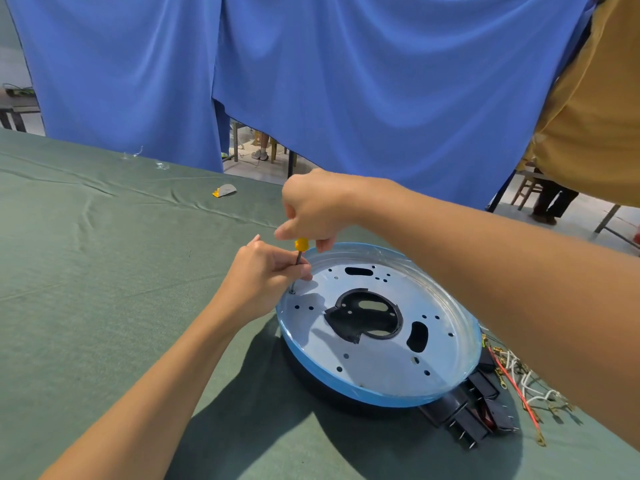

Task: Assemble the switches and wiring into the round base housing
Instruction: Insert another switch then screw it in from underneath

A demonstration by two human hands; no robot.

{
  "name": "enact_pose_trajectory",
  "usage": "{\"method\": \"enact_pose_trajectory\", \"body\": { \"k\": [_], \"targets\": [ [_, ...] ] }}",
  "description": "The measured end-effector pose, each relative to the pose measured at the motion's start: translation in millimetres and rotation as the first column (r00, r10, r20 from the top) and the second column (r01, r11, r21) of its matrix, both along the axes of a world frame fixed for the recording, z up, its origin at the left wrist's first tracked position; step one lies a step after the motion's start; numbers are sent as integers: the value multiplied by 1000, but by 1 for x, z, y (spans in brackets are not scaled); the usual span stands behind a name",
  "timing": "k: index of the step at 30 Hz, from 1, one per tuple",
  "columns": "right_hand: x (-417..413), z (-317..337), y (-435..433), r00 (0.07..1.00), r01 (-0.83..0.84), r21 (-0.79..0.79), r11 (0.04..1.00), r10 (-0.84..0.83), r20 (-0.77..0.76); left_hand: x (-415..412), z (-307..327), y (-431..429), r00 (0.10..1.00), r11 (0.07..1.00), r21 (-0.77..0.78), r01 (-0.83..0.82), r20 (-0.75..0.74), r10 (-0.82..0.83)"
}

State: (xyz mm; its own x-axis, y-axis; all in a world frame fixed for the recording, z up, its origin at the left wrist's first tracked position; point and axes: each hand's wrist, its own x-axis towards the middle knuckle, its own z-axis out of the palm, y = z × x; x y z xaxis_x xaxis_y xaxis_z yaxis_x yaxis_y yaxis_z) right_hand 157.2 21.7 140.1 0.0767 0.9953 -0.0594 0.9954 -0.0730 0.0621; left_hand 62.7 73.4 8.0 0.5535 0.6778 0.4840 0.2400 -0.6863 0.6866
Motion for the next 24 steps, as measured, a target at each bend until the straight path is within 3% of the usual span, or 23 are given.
{"method": "enact_pose_trajectory", "body": {
  "k": [4,8,11,14,19,24],
  "targets": [
    [-1,0,1,996,-35,9,999,35,88,-1,0,0,996,999,-3,42,-79,-42],
    [2,-5,1,998,41,47,998,-43,43,0,-2,-3,997,996,-90,9,71,-3],
    [1,2,1,1000,4,-15,1000,-3,29,-2,0,2,998,995,-83,51,-29,-54],
    [2,0,0,998,-26,20,999,25,62,-3,1,1,991,994,-79,72,-105,-80],
    [1,-1,1,998,48,16,999,-49,32,-2,-1,-5,998,980,-201,-4,67,18],
    [4,6,0,999,-35,38,999,34,27,-2,0,-3,997,977,-201,65,-37,-74]
  ]
}}
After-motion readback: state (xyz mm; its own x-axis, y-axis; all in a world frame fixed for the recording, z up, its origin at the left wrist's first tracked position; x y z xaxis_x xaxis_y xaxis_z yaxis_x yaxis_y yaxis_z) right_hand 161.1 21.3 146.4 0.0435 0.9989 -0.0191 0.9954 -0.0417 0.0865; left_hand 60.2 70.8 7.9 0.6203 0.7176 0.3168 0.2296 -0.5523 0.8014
